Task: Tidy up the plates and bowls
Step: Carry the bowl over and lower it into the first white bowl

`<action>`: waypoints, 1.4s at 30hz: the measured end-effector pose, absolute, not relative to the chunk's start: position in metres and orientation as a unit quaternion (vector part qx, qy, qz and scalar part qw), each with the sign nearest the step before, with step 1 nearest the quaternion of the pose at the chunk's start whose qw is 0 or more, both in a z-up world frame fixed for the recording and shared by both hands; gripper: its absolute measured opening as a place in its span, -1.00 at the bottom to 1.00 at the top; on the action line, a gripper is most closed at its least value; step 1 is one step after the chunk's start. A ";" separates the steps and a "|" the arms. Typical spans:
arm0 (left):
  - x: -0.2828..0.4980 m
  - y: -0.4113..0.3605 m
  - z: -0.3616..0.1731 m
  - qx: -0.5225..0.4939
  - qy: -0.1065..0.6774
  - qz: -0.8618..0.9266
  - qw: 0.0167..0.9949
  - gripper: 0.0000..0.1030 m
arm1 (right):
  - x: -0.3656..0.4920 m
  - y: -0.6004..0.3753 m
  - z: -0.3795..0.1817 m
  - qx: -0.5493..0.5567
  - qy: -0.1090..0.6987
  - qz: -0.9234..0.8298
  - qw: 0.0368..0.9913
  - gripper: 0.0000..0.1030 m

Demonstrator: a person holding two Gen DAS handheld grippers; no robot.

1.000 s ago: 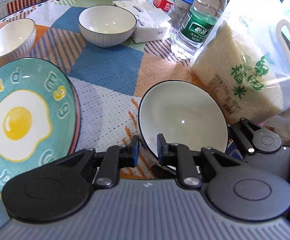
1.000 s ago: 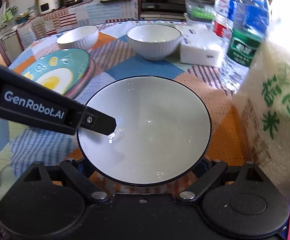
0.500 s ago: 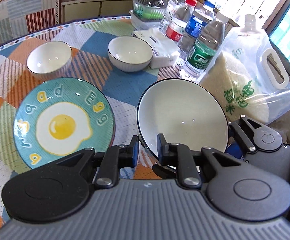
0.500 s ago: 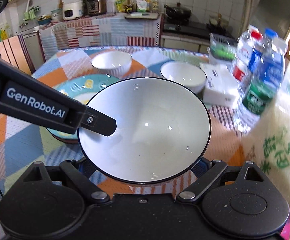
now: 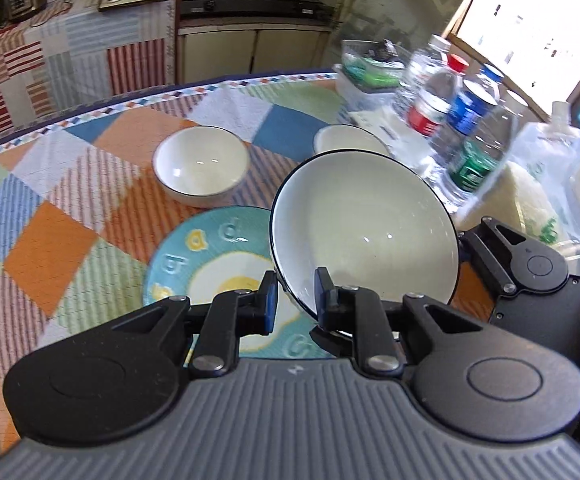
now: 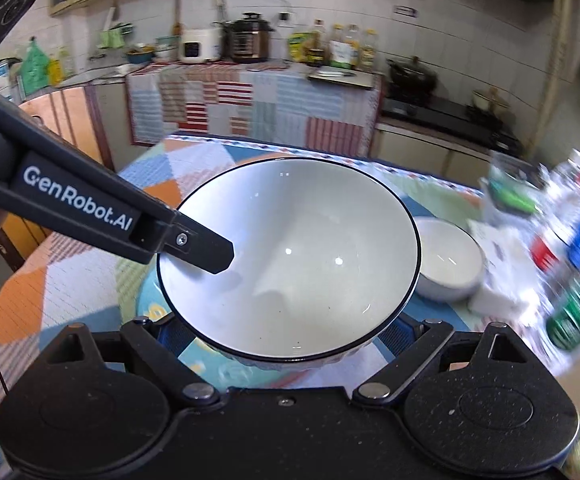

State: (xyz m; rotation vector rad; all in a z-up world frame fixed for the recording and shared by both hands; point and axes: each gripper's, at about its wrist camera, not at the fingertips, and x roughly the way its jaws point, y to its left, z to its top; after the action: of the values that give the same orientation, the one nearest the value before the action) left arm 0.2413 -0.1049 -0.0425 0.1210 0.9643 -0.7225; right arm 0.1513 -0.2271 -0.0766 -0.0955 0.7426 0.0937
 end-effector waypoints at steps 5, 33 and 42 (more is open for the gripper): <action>0.280 -0.100 -0.038 0.055 0.453 -0.310 0.834 -0.67 | 0.197 -0.225 -0.073 -0.041 0.359 0.075 0.929 0.85; 0.421 -0.128 -0.130 -0.013 0.494 -0.221 0.841 -0.61 | 0.350 -0.233 -0.129 -0.088 0.440 0.106 0.887 0.83; 0.433 -0.132 -0.139 0.006 0.487 -0.212 0.847 -0.60 | 0.370 -0.245 -0.134 -0.070 0.459 0.139 0.875 0.86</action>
State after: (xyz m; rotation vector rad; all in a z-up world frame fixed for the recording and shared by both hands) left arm 0.4330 -0.1321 -0.1391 0.0133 1.0261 -0.4474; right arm 0.3696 -0.2453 -0.1338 -0.1464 0.9582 0.2907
